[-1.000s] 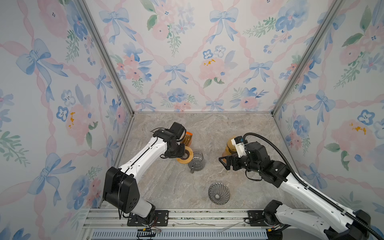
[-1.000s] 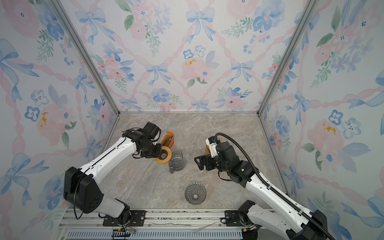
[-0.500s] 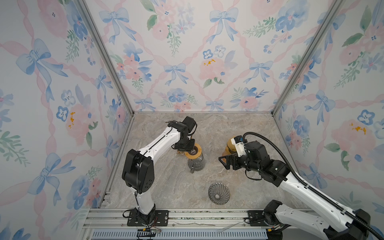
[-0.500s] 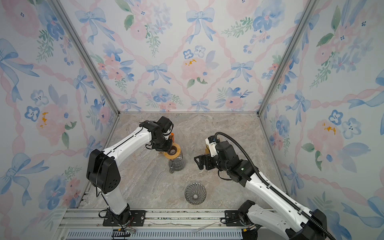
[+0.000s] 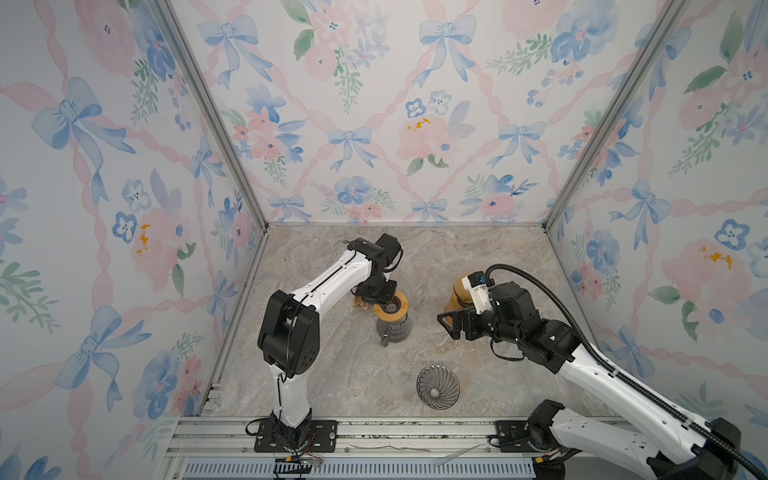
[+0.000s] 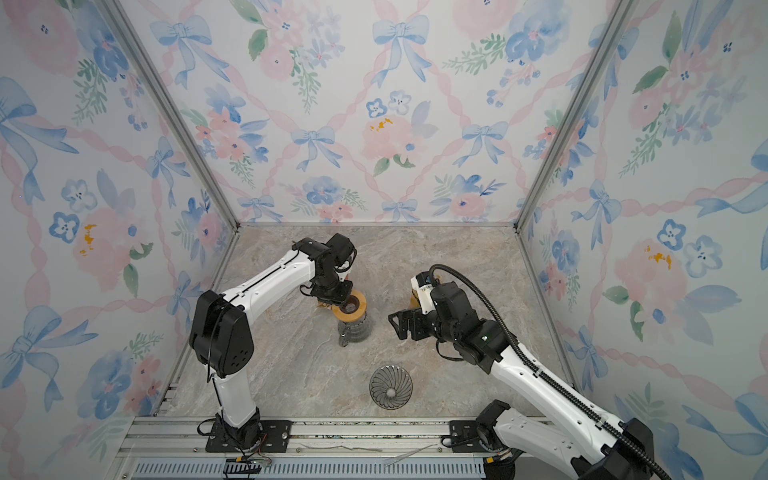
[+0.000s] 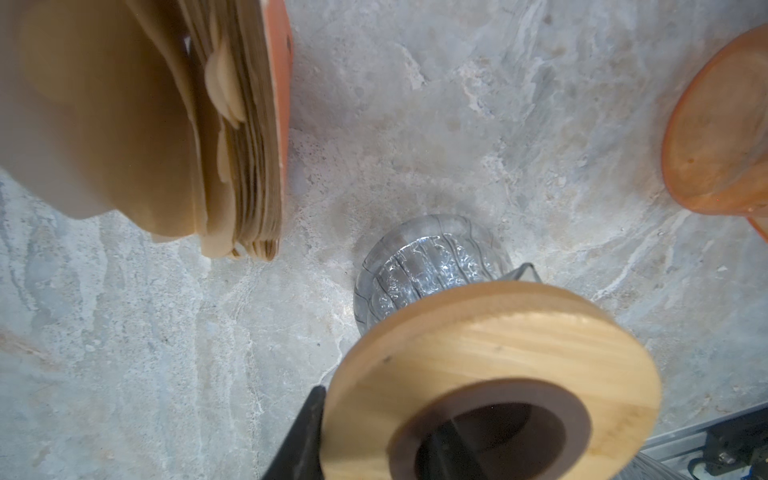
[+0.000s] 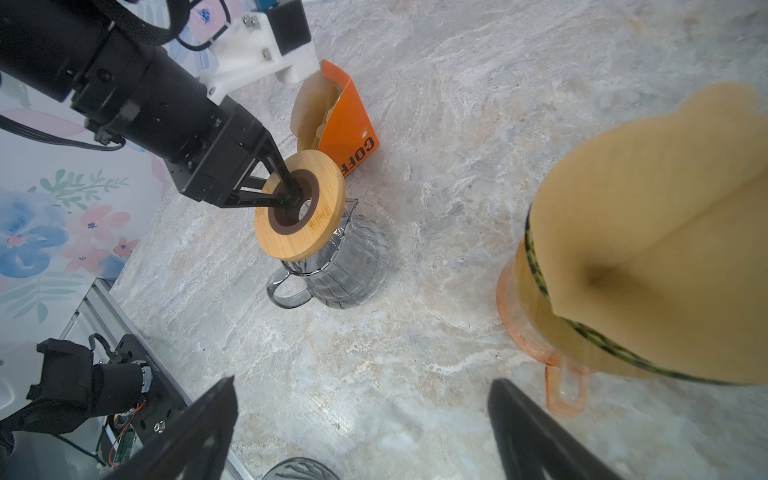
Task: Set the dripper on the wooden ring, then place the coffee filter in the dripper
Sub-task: 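Carry the bamboo ring with the left gripper over the glass pitcher, then lower the bamboo ring onto the pitcher mouth with the left gripper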
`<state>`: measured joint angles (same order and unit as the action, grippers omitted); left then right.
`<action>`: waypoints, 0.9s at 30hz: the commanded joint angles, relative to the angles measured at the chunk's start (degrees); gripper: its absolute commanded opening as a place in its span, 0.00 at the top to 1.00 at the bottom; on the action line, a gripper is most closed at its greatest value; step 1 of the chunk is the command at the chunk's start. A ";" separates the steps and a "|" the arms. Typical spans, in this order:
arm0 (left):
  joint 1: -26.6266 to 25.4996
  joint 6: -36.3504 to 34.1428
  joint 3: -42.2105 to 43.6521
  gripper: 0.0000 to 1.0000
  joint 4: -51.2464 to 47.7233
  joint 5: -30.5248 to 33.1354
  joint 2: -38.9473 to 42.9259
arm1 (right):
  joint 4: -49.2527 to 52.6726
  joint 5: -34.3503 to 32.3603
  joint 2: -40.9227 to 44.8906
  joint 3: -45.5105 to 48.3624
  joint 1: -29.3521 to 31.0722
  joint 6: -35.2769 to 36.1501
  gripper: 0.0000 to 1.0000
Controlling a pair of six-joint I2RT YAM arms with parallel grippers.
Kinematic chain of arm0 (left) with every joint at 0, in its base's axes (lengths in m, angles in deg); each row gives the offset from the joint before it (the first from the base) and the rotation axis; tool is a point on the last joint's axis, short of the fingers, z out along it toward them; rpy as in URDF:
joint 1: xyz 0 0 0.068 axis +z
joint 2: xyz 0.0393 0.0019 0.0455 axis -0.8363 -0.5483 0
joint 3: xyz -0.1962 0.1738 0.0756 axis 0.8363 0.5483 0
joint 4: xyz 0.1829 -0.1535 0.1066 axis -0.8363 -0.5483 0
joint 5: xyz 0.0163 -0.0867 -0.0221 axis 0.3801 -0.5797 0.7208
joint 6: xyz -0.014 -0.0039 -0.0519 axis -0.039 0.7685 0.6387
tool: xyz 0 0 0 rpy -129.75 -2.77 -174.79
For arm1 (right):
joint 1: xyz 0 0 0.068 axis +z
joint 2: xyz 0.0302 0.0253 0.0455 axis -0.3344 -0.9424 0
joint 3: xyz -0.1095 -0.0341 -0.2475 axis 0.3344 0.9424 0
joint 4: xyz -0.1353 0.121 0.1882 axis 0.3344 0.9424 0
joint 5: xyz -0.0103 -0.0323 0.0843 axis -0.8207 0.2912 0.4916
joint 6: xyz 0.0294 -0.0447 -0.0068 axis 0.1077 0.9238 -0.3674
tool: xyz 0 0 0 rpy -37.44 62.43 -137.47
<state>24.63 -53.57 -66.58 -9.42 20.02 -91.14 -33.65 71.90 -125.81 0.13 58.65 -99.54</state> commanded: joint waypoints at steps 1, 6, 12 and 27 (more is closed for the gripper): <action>-0.97 -1.42 -1.55 0.72 -3.02 -0.19 -1.36 | 0.86 -0.08 0.36 -0.42 0.61 -0.86 0.04; -2.00 -1.64 -3.05 0.72 -4.53 0.78 -2.24 | 0.88 0.00 0.31 -0.36 0.69 -0.86 0.04; -2.32 -1.86 -3.89 0.72 -4.92 0.73 -3.08 | 0.84 -0.08 0.40 -0.23 0.64 -0.86 0.04; -3.13 -1.34 -2.82 0.72 -4.90 2.22 -4.94 | 1.66 -0.41 1.15 -0.11 0.66 -0.85 0.04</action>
<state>22.07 -54.68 -69.53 -12.96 21.16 -95.30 -33.63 71.90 -125.65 0.13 58.65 -99.76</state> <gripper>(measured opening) 0.332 0.964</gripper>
